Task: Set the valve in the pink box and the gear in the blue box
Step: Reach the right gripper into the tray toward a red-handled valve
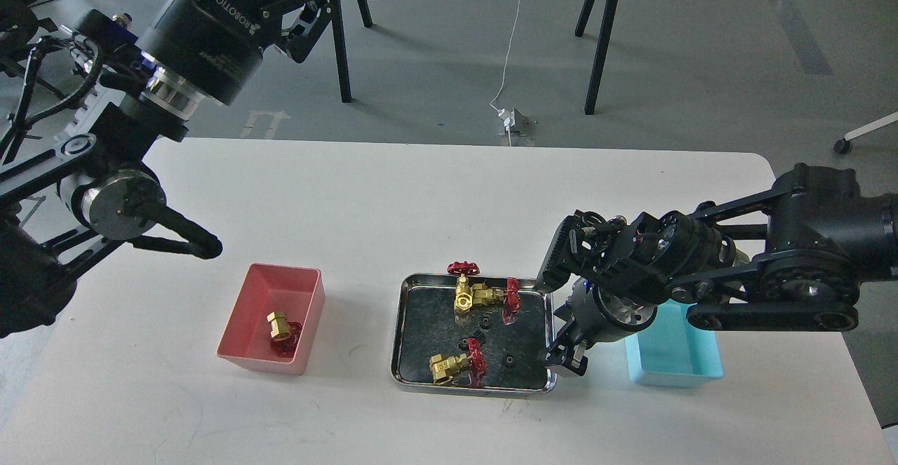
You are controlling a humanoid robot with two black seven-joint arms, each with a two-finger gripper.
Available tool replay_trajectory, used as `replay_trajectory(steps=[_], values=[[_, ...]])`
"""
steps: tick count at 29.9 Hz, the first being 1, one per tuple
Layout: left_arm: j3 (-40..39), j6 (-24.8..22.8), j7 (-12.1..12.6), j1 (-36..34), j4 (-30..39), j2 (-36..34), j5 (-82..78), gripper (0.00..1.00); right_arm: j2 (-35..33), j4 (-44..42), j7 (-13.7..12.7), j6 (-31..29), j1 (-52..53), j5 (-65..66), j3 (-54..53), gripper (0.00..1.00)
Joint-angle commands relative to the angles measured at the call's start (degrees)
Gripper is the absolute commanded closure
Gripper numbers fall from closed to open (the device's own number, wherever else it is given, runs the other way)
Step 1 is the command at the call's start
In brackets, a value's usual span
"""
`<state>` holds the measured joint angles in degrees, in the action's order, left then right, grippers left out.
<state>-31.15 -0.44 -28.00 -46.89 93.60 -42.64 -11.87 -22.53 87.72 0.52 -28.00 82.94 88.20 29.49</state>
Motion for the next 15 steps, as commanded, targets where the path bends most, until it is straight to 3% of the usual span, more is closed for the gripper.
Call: replay_trajectory(steps=[1,15], values=[[0.04,0.09,0.0,0.66,0.01,1.76,-0.09,0.19,2.31,-2.37,0.01,0.0,-1.29,-0.22,0.04,0.36],[0.04,0.0,0.0,1.28,0.01,3.52,-0.09,0.18,11.36,-11.51,0.27,0.0,-5.86,-0.75,-0.49,0.36]])
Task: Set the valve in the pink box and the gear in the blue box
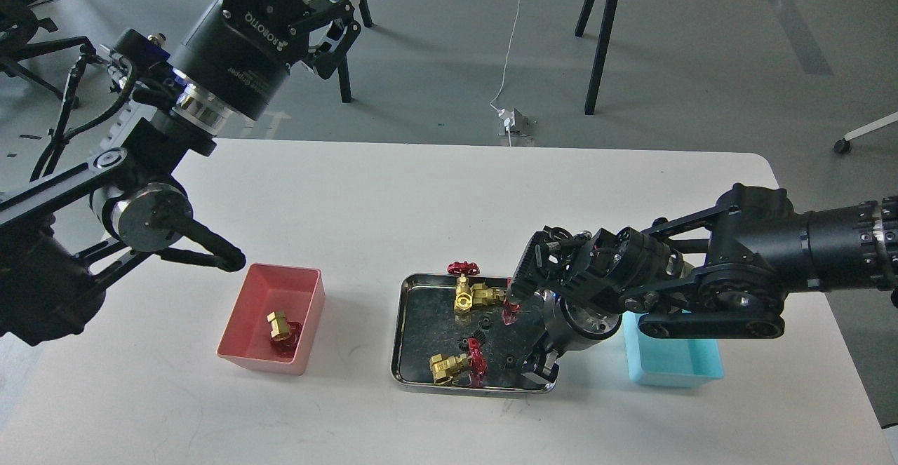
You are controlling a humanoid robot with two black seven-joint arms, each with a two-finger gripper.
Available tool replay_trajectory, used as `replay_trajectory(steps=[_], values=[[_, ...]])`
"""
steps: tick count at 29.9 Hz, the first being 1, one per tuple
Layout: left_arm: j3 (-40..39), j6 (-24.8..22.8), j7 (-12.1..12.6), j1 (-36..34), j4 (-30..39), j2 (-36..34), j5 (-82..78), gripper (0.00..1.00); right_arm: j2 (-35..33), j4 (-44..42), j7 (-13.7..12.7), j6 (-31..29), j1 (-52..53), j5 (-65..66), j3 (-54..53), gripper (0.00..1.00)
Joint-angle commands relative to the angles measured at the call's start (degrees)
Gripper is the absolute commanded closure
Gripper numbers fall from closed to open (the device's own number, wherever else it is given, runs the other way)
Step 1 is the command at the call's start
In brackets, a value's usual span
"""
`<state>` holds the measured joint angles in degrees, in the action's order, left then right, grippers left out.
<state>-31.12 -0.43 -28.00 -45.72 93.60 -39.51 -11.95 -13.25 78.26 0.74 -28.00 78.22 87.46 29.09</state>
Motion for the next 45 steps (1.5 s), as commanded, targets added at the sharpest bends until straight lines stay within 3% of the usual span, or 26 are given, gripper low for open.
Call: replay_trajectory(steps=[1,6,9,20,45], values=[[0.0,-0.01,0.0,0.11,0.01,0.4,-0.09,0.18,2.61,-2.58,0.05,0.0,-1.48,-0.09,-0.09,0.36],[0.0,-0.01,0.0,0.64,0.01,1.28,-0.09,0.17,4.81,-5.31,0.05,0.0,-2.8,-0.71,-0.09,0.36],[0.0,-0.01,0.0,0.72,0.01,1.28,-0.09,0.17,6.39,-6.8,0.05,0.0,-3.42,-0.71,-0.09,0.44],[-0.08,-0.01,0.0,1.51,0.01,1.45,-0.17,0.17,7.19,-9.62,0.05,0.0,-5.17,-0.71,-0.09,0.51],[-0.09,-0.1,0.0,2.31,-0.26,3.39,-0.35,0.16,8.15,-9.88,0.76,3.3,-5.79,-0.71,-0.09,0.54]])
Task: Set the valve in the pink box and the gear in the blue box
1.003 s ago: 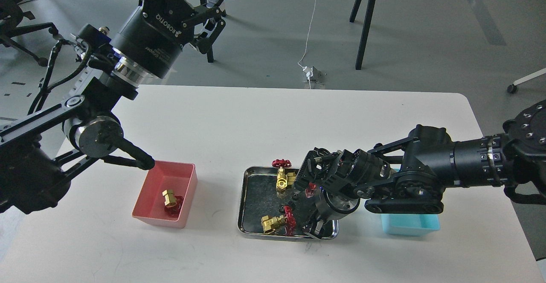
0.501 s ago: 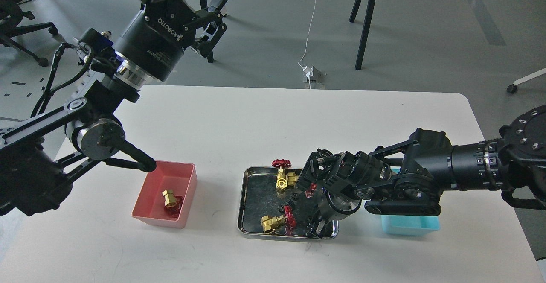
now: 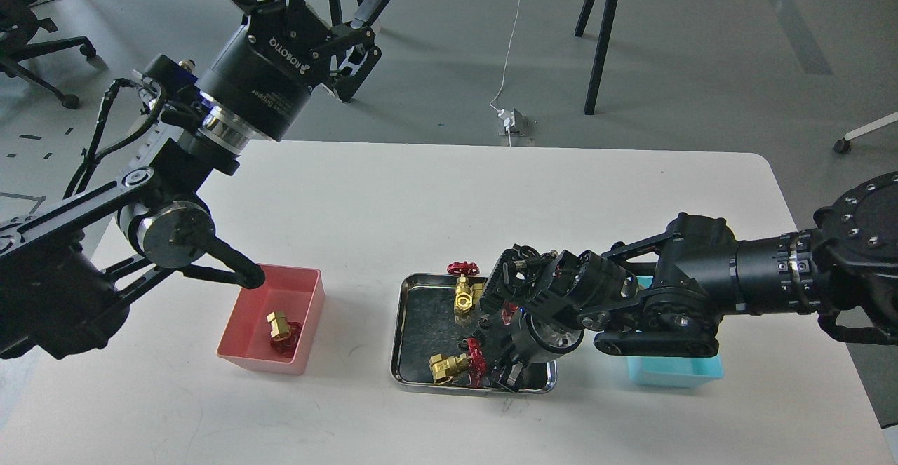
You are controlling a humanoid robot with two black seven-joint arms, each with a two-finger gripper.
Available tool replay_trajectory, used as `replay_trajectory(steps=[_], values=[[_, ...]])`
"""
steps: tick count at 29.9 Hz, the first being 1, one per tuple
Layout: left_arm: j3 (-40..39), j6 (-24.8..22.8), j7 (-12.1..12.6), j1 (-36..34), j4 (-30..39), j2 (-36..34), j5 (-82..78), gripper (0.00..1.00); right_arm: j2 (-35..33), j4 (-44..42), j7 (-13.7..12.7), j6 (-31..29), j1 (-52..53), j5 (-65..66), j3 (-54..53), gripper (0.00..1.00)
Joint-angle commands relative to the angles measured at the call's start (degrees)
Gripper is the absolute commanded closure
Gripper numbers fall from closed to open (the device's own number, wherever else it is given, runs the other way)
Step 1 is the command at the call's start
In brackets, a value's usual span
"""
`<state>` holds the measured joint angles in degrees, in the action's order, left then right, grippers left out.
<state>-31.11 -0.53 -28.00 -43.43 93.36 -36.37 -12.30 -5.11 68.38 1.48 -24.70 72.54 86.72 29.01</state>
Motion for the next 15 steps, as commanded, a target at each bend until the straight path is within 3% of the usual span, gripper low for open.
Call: replay_trajectory(steps=[1,15], values=[[-0.09,0.01,0.0,0.01,-0.02,0.33,-0.09,0.16,0.1,0.0,0.01,0.0,-0.12,0.03,0.0,0.54],[0.0,0.01,0.0,0.19,-0.19,0.51,0.0,0.16,0.1,0.0,0.01,-0.17,-0.3,0.03,0.09,0.7]])
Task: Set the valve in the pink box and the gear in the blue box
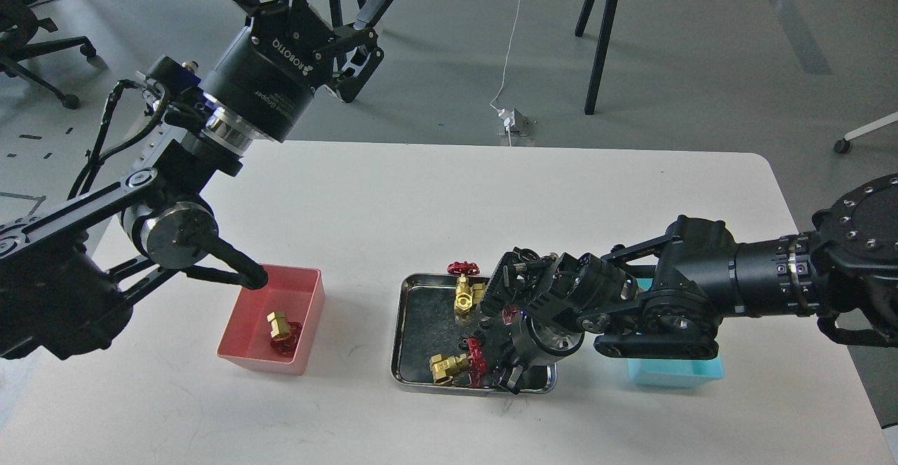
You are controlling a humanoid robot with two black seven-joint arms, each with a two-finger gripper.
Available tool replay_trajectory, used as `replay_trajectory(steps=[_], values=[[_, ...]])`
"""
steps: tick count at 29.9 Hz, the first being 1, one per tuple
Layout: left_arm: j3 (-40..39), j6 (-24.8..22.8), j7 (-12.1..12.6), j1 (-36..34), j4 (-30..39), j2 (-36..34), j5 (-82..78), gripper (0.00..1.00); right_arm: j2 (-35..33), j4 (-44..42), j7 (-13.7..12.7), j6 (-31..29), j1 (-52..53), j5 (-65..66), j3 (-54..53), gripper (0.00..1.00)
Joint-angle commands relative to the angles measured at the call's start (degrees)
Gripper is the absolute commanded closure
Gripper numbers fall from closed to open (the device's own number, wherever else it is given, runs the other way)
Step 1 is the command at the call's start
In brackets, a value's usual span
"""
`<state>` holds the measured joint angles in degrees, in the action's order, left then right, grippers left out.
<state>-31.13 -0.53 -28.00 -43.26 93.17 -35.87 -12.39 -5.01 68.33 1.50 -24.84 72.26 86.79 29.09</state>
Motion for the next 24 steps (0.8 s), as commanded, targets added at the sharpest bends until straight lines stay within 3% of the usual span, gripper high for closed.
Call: replay_trajectory(steps=[1,15,24], values=[[0.02,0.01,0.0,0.02,0.0,0.01,0.0,0.16,0.0,0.05,-0.01,-0.03,-0.01,-0.04,0.0,0.71],[-0.07,0.01,0.0,0.46,0.0,0.01,0.0,0.16,-0.79,0.49,-0.01,-0.03,0.51,-0.22,-0.35,0.8],[-0.07,0.01,0.0,0.64,-0.09,0.88,0.0,0.16,-7.1,3.38,-0.01,-0.3,4.55,-2.49,-3.34,0.81]])
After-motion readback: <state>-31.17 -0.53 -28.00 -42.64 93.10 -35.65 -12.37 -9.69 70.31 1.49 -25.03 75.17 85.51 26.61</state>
